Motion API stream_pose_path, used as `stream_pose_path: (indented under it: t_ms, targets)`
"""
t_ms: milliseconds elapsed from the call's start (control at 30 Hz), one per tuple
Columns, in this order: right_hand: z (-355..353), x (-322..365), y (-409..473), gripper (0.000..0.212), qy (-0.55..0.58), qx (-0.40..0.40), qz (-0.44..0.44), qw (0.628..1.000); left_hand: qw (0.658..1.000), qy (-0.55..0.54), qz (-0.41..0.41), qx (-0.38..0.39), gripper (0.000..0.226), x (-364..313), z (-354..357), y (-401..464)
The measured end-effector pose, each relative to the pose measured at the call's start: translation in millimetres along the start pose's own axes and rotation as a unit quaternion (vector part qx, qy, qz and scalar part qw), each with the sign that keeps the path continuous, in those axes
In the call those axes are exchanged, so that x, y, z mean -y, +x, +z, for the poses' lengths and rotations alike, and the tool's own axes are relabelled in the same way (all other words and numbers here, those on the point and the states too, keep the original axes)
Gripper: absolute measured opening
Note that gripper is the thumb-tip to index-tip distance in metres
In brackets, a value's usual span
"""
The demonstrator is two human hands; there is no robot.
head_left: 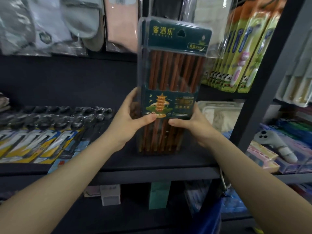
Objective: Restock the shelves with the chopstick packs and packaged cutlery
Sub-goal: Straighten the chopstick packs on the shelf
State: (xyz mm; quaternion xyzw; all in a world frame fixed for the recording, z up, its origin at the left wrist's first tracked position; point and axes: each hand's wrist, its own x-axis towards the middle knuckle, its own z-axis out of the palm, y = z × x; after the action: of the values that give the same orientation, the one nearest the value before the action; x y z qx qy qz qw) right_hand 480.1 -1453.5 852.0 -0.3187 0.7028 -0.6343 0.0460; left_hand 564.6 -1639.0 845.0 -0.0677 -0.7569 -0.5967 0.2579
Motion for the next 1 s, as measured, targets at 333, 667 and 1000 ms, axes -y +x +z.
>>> stream_pose_path:
  t_ms: [333,667,1000]
  targets:
    - [2.3,53.4,22.9,0.086,0.108,-0.037,-0.067,0.991,0.998,0.033,0.056,0.009,0.086,-31.2,5.1,17.7]
    - [12.1,15.0,4.3,0.081,-0.041,-0.004,-0.033,0.999,0.99,0.14,0.007,0.015,0.09,-14.7,14.8,6.5]
    - [-1.2,6.8,-14.7,0.037,-0.04,0.005,0.08,0.996,0.99,0.065,-0.111,0.057,0.068,-3.3,12.4,-11.6]
